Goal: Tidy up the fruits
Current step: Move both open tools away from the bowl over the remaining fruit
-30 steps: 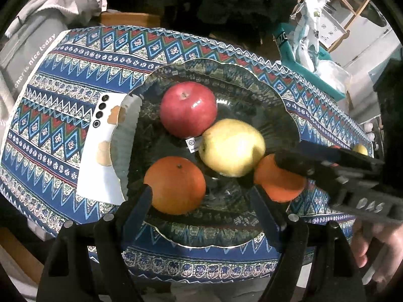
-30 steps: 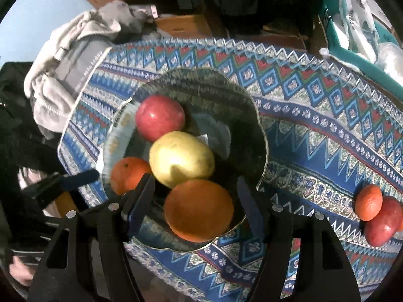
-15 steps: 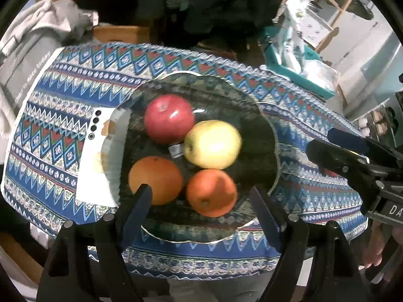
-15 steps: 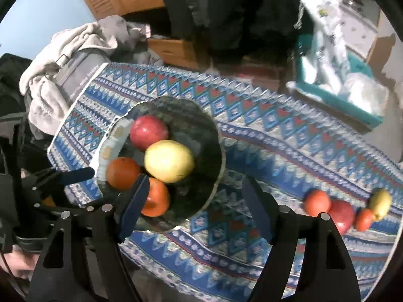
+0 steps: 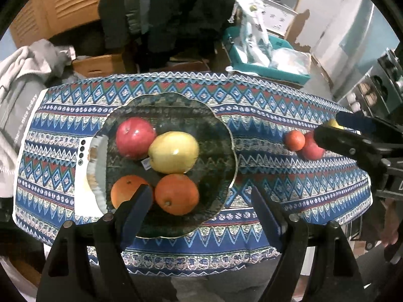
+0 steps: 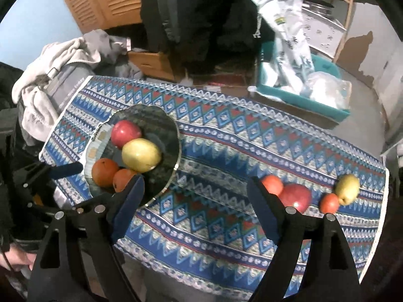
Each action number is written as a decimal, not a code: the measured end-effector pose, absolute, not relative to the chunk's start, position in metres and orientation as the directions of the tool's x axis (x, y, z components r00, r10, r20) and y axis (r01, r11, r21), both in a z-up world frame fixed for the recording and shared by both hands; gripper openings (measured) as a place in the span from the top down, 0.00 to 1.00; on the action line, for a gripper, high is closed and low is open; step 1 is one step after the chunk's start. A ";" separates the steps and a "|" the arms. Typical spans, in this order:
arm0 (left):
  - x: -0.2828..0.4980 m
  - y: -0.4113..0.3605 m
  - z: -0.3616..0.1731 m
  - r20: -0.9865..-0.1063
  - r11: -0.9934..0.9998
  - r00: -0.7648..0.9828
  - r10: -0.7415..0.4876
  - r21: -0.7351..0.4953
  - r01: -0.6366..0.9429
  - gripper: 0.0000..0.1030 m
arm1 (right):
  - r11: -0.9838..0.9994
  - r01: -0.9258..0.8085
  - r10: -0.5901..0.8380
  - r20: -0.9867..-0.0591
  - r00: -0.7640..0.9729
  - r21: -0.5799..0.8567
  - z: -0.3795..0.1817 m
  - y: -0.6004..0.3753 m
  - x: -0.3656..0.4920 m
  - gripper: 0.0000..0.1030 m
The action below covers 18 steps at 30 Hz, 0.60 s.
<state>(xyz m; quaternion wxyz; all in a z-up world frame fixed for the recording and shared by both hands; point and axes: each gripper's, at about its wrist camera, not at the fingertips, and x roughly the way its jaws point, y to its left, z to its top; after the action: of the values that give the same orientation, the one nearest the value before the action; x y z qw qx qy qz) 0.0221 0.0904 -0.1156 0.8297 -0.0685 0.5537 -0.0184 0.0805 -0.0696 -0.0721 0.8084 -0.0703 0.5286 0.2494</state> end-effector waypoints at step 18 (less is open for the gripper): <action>0.025 0.031 -0.101 -0.908 0.993 0.403 -0.116 -0.096 0.069 0.20 | 0.911 -0.389 0.284 -0.888 0.361 0.133 -0.062 -0.160 0.071 0.18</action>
<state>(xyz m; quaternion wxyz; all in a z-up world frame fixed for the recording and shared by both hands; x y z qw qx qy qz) 0.0247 0.0312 -0.1006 0.8372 -0.0213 0.5437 -0.0552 0.0711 -0.1605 -0.0623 0.8234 -0.0501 0.5270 0.2043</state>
